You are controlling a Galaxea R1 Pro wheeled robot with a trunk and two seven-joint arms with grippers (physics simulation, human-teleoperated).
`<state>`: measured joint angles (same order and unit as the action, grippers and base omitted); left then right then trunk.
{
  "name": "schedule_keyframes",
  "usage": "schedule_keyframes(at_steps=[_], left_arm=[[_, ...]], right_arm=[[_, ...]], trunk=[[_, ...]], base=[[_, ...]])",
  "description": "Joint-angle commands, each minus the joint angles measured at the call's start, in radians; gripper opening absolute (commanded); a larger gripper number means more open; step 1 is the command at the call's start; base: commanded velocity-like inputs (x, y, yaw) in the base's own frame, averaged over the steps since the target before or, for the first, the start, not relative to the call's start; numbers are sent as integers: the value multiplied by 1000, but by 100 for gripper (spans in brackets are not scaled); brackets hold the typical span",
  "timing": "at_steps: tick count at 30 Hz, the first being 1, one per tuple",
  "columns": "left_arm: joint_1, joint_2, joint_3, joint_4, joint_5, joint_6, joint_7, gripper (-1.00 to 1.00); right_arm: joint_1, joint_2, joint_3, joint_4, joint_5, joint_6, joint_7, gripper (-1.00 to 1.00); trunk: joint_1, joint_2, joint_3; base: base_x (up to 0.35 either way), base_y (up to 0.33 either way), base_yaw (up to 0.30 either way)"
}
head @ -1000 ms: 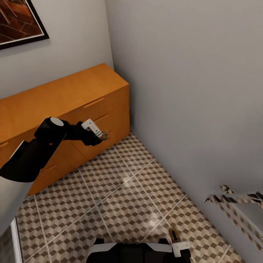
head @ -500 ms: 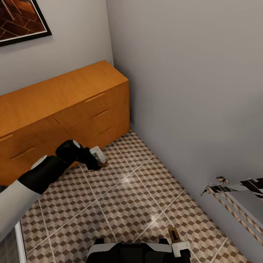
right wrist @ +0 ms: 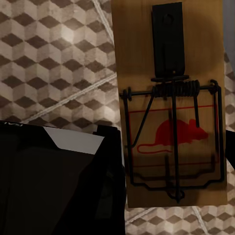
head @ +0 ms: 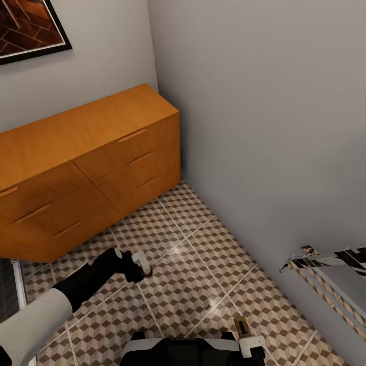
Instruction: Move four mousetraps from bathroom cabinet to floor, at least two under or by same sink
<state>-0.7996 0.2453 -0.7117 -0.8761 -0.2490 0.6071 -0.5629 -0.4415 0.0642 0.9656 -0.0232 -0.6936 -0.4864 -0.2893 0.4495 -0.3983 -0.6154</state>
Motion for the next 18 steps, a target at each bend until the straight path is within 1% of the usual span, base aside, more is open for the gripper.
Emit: schedule_keyframes(at_steps=[1,2,4,5,6,7,8,9,11,12,13,14,15,16,17,18], left_arm=[[5,0,-2,44,67,-55,43,-100],[7,1,-2,69,110,-85,67,-100],[12,2,-2,184,284,-217,166,-100],[13,1,-2,217,323,-251,192,-100],[14,-2,-3,286,385,-321,242,-100],[15,-10,-4,355,427,-393,285,-100],[17,-23,-4,425,455,-465,316,-100],[28,-63,-4,609,490,-618,354,-100],[33,-106,-3,756,504,-682,365,-100],[38,-143,-1,885,546,-775,370,-100],[48,-149,-1,910,579,-843,371,-100],[56,-152,-1,918,598,-883,372,-100],[80,-155,-1,931,644,-972,373,-100],[117,-158,0,942,703,-1075,378,-100],[143,-159,0,946,740,-1124,389,-100],[159,-160,0,947,758,-1144,402,-100]], right_arm=[[0,0,9,0,-6,-1,-7,-100],[0,0,9,0,-6,-1,-7,-100],[0,0,9,0,-6,-1,-7,-100],[0,0,9,0,-6,-1,-7,-100],[0,-1,8,0,-6,-1,-7,-100],[0,-1,8,0,-5,-1,-7,-100],[0,-1,8,0,-5,-1,-7,-100],[0,-2,7,0,-6,-1,-7,-100],[0,-4,7,0,-6,-2,-7,-100],[0,-4,7,-1,-6,-3,-7,-100],[0,-4,8,-1,-6,-5,-7,-100],[0,-4,8,-1,-6,-6,-7,-100],[0,-4,8,-2,-6,-7,-7,-100],[0,-4,8,-3,-7,-9,-7,-100],[0,-4,8,-4,-8,-10,-7,-100],[0,-4,8,-4,-8,-10,-7,-100]], trunk=[[1,-2,-1],[1,-2,-1],[1,-2,-1],[1,-2,-1],[1,-2,-1],[1,-2,-1],[1,-2,-1],[1,-2,-1],[1,-2,-1],[1,-2,-1],[1,-2,-1],[1,-2,-1],[1,-2,-1],[1,-2,-1],[1,-2,-1],[1,-2,-1]], base=[[0,0,0],[0,0,0],[0,0,0],[0,0,0],[0,0,0],[0,0,0],[0,0,0],[0,0,0],[0,0,0],[0,0,0],[0,0,0],[0,0,0],[0,0,0],[0,0,0],[0,0,0],[0,0,0]])
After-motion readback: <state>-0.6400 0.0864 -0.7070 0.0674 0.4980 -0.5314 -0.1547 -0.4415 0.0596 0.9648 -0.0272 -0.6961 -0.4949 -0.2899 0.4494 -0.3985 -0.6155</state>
